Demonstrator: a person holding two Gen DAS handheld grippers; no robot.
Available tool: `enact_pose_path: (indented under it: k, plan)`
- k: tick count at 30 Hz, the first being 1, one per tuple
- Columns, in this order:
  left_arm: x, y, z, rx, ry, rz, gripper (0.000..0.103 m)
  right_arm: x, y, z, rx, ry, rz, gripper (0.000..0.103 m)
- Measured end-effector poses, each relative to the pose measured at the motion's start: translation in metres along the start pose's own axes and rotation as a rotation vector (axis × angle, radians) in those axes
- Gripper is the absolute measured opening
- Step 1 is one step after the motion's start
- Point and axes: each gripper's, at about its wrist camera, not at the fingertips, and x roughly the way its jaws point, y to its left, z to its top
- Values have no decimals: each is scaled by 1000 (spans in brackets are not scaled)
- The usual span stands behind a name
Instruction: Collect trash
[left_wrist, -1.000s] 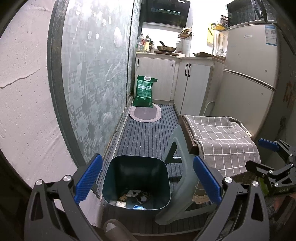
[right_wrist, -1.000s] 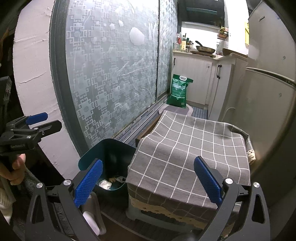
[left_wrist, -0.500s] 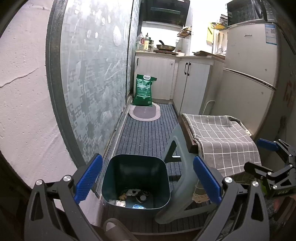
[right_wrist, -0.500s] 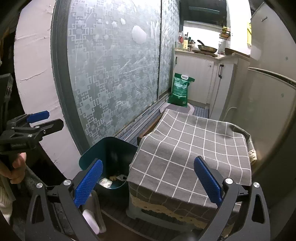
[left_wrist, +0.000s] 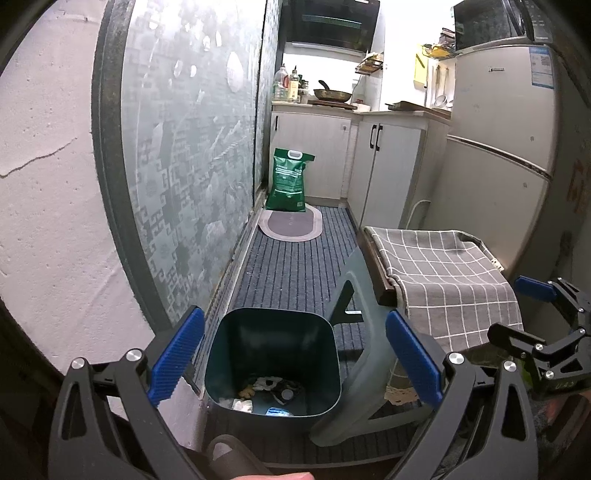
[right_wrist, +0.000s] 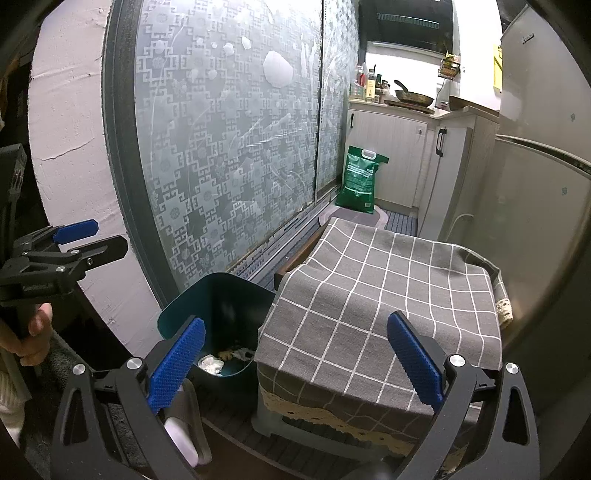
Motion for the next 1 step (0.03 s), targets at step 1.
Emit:
enact_pose_path:
  k: [1]
  plan:
    - [0,0,0,0,1,-3,100,0,0,0,-1,0,0,100]
